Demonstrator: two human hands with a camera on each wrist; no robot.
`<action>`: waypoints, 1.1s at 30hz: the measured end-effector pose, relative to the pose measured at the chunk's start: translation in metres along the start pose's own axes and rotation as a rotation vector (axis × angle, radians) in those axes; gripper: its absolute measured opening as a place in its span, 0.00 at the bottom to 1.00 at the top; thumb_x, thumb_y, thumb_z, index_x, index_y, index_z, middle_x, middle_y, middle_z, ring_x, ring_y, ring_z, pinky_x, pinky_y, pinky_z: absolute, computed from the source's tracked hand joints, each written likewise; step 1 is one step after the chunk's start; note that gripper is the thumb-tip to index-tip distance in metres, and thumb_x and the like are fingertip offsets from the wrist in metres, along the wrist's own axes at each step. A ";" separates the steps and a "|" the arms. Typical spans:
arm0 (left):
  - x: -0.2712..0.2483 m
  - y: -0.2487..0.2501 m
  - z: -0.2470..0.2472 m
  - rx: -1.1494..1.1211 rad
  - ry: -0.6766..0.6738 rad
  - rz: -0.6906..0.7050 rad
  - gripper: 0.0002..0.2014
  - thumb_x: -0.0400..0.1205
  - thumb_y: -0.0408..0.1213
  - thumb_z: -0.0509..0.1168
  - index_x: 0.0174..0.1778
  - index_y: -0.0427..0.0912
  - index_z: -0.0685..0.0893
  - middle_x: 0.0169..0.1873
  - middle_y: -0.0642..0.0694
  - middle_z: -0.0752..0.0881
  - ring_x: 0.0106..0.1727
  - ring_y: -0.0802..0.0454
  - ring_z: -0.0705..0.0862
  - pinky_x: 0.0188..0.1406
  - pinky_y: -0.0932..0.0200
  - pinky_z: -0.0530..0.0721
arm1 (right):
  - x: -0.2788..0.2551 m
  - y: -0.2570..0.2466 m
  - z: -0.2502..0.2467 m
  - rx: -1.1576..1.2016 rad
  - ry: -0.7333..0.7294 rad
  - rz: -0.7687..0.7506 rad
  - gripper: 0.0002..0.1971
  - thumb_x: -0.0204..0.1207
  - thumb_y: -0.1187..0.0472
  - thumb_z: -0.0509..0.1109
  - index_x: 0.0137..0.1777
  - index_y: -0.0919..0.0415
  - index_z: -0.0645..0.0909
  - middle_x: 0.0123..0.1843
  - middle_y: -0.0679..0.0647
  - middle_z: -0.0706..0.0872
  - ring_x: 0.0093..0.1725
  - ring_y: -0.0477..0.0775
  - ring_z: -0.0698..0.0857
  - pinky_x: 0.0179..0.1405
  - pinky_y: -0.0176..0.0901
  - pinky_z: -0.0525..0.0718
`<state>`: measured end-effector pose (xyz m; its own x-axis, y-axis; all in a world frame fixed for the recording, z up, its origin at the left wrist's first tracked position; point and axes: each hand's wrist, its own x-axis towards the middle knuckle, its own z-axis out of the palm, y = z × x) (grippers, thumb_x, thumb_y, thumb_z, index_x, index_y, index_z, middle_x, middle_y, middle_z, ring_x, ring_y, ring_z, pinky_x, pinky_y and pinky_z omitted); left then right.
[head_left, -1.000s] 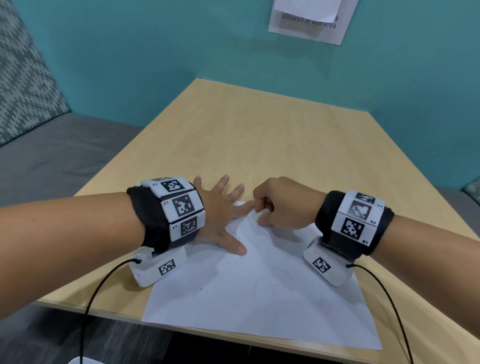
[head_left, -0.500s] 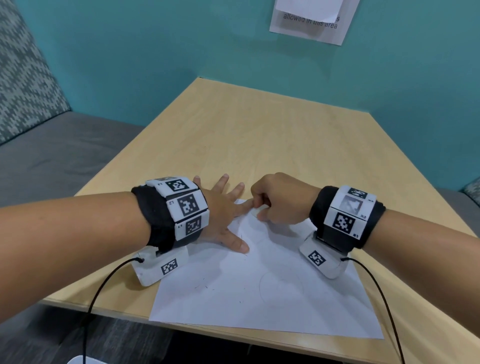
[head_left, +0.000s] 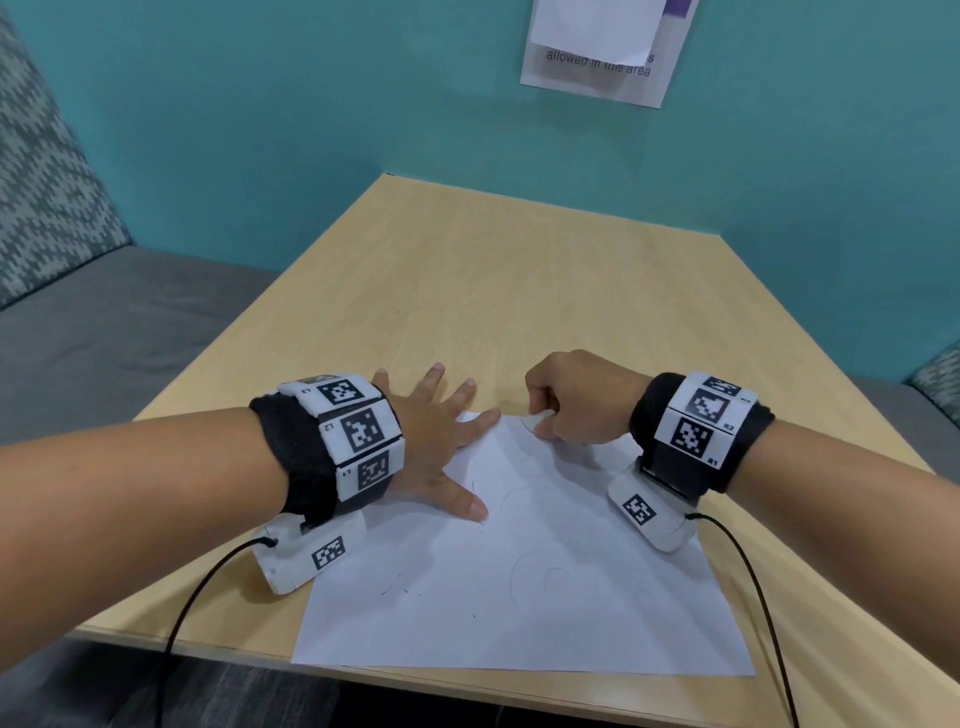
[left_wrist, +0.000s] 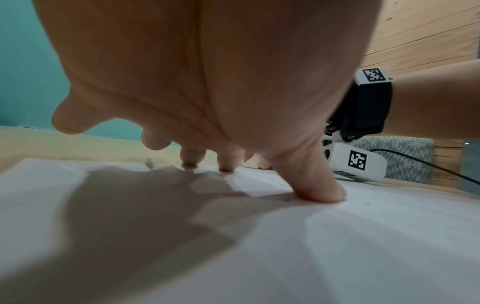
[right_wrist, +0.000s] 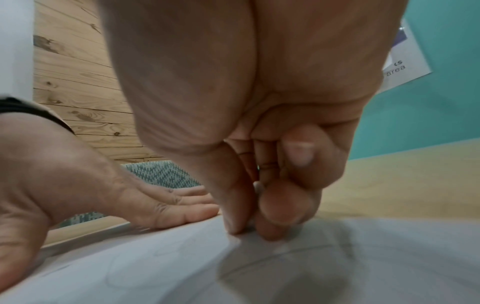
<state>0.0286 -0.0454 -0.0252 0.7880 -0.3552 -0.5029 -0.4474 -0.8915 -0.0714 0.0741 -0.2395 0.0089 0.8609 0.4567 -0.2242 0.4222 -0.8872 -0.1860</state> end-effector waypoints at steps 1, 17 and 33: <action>-0.001 0.000 -0.001 0.002 -0.004 -0.003 0.55 0.71 0.80 0.54 0.84 0.63 0.30 0.86 0.50 0.29 0.84 0.38 0.26 0.74 0.14 0.42 | 0.000 0.001 0.000 0.000 -0.006 0.012 0.04 0.69 0.63 0.73 0.42 0.59 0.82 0.33 0.46 0.78 0.35 0.52 0.79 0.35 0.43 0.79; 0.011 0.022 -0.013 -0.004 0.036 0.053 0.49 0.75 0.77 0.55 0.87 0.63 0.39 0.86 0.50 0.30 0.85 0.39 0.28 0.76 0.16 0.41 | -0.019 -0.012 0.011 -0.034 -0.073 -0.181 0.10 0.71 0.63 0.73 0.36 0.51 0.75 0.30 0.42 0.75 0.30 0.44 0.75 0.31 0.37 0.71; 0.006 0.024 -0.014 -0.023 0.037 0.030 0.46 0.75 0.77 0.55 0.87 0.65 0.45 0.86 0.48 0.29 0.84 0.36 0.26 0.75 0.16 0.43 | -0.027 -0.023 0.014 -0.026 -0.114 -0.261 0.05 0.70 0.61 0.75 0.39 0.57 0.80 0.30 0.43 0.77 0.30 0.45 0.76 0.34 0.39 0.76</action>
<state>0.0287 -0.0731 -0.0180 0.7897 -0.3913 -0.4724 -0.4613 -0.8865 -0.0367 0.0369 -0.2304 0.0063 0.6852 0.6732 -0.2781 0.6341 -0.7392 -0.2272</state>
